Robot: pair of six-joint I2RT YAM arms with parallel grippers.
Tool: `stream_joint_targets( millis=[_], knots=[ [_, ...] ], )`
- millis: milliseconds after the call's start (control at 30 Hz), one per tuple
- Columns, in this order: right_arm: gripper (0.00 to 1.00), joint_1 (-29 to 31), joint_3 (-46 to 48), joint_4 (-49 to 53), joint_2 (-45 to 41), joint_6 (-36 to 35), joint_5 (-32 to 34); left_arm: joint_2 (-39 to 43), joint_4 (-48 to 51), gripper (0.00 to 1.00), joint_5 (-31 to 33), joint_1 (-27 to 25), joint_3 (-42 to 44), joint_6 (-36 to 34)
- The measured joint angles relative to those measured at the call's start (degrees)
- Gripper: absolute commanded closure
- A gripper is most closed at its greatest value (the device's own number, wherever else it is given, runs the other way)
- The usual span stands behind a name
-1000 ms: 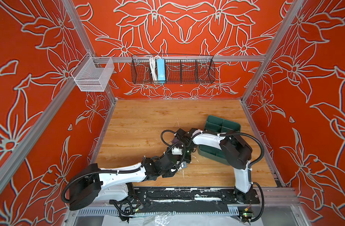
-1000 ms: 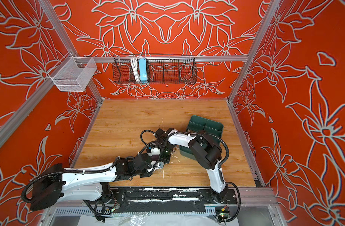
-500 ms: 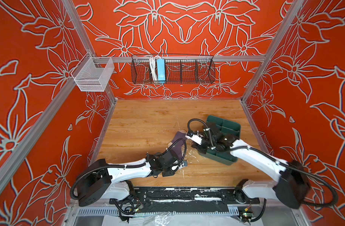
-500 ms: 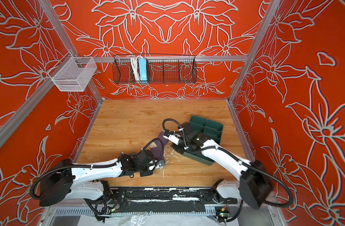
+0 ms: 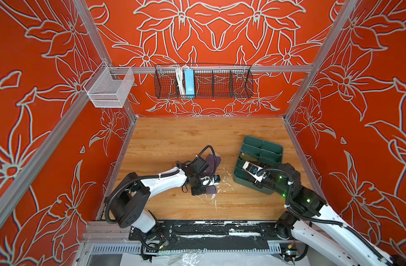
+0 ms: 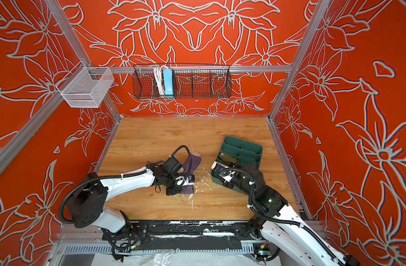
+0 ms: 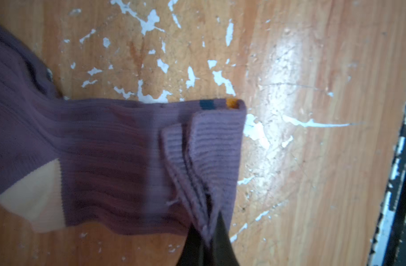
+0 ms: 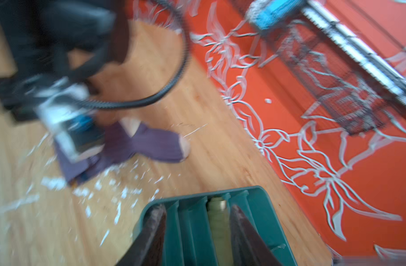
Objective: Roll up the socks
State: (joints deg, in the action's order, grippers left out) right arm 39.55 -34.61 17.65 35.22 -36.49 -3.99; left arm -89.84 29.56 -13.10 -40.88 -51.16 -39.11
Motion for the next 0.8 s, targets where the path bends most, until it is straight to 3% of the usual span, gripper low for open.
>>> stream_joint_targets(
  millis=[167, 300, 733, 800],
  knots=[
    [0.53, 13.2, 4.0, 1.5, 3.8, -11.0, 4.8, -6.1, 4.1, 1.0, -1.7, 1.5, -5.7, -0.1],
    [0.53, 21.5, 7.5, -5.0, 11.7, -18.4, 7.9, -8.2, 5.5, 1.0, -2.8, 2.4, -7.2, 0.4],
    [0.55, 22.9, 7.9, -28.7, 39.8, -22.9, 7.0, -0.4, 5.6, 1.0, -3.1, 2.6, -2.2, 2.5],
    [0.51, 22.9, 7.2, -31.8, 43.5, -23.0, 7.0, 0.5, 5.6, 1.0, -3.1, 2.6, -2.1, 2.5]
  ],
)
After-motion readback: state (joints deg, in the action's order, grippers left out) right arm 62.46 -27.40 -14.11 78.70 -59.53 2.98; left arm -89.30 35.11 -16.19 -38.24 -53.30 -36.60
